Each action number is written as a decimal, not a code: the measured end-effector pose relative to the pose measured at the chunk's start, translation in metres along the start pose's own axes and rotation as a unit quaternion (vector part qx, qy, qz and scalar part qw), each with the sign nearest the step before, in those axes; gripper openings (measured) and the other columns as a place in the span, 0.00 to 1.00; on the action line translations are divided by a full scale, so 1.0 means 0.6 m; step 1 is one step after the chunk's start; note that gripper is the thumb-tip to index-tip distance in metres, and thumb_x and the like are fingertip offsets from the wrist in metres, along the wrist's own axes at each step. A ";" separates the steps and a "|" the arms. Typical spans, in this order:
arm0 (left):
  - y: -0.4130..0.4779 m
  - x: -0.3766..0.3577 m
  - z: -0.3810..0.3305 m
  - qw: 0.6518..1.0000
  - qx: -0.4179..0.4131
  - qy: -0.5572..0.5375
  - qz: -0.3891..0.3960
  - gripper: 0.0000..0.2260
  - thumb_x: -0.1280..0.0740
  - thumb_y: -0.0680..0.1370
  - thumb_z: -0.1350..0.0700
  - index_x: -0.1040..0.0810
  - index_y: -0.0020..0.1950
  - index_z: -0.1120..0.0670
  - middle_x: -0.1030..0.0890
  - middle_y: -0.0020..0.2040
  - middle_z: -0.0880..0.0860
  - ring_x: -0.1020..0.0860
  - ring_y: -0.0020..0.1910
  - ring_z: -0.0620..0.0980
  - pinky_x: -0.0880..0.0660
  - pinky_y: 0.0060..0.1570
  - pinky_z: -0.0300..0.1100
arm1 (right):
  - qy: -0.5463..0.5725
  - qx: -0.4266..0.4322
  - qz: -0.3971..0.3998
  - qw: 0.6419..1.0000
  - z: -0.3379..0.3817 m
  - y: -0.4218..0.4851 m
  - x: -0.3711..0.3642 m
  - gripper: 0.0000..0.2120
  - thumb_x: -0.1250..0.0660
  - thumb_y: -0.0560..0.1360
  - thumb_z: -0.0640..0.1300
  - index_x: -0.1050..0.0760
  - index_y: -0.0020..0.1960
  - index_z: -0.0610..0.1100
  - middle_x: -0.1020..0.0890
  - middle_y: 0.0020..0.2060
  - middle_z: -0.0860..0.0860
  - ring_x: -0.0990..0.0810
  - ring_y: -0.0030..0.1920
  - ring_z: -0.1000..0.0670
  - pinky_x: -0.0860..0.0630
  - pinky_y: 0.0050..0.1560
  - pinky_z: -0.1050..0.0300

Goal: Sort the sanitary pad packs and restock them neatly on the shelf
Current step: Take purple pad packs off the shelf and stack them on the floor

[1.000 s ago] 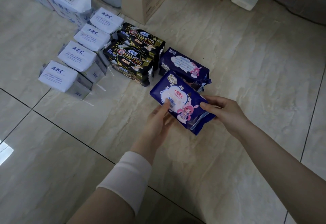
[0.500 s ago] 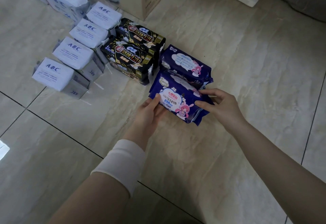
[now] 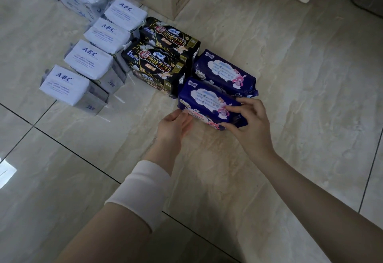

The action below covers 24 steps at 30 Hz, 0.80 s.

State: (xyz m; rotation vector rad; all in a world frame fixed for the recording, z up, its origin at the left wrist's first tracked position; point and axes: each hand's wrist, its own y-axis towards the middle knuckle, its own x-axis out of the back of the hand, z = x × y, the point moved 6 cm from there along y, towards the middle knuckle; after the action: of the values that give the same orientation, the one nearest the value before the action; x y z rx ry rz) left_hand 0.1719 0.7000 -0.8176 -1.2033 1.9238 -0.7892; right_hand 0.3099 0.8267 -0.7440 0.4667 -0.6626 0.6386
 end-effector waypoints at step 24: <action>-0.170 -0.040 -0.097 0.980 0.004 0.180 -0.089 0.12 0.37 0.79 0.59 0.26 0.62 0.60 0.23 0.47 0.52 0.23 0.48 0.50 0.24 0.52 0.43 | -0.127 -0.136 0.026 0.982 0.138 0.016 0.098 0.20 0.30 0.71 0.49 0.25 0.60 0.42 0.27 0.60 0.45 0.29 0.61 0.46 0.23 0.53 0.47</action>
State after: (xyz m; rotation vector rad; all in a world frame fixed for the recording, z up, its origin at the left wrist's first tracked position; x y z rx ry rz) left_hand 0.1799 0.6908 -0.6985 -1.3099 2.1142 -1.1751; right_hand 0.3050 0.8086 -0.6435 0.2780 -0.9922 0.5315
